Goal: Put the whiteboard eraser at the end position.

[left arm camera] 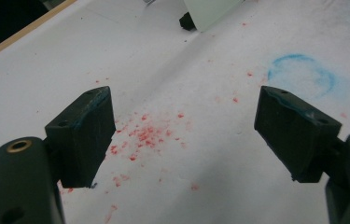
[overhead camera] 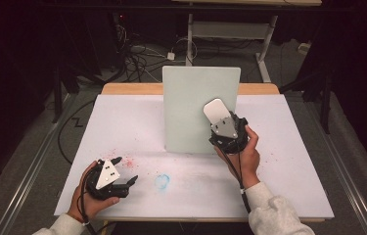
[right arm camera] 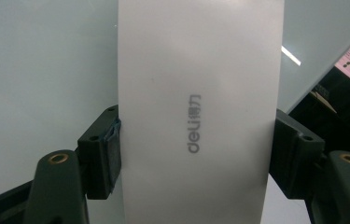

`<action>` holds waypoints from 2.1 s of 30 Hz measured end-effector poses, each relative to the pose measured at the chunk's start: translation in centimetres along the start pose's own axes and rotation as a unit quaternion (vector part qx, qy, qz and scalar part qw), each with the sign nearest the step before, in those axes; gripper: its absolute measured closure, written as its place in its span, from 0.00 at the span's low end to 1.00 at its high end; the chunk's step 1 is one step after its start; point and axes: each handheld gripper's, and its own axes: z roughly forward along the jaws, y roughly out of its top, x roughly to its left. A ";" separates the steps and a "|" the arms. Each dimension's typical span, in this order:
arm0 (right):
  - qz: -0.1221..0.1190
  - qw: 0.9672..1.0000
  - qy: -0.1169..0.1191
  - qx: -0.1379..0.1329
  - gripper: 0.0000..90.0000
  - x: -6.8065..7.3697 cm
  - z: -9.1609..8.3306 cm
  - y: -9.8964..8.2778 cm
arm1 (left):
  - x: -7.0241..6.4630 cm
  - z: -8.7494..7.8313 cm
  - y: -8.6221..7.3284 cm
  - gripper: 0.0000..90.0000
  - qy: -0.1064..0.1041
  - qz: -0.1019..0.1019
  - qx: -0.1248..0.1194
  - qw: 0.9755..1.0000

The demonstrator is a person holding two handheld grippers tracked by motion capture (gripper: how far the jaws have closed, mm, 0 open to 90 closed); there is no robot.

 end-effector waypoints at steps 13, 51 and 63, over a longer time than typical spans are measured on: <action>0.015 1.000 -0.002 -0.012 0.34 -1.4 -1.0 0.0 | -0.1 -0.2 0.1 0.22 0.001 0.004 0.000 1.000; -0.015 0.974 0.223 -0.045 0.34 -1.1 -4.9 0.0 | -0.2 -0.1 0.0 0.21 -0.003 0.009 0.002 1.000; -0.066 0.945 0.321 0.002 0.34 -0.2 -4.6 -1.9 | -0.1 0.0 0.0 0.21 -0.005 0.010 0.005 1.000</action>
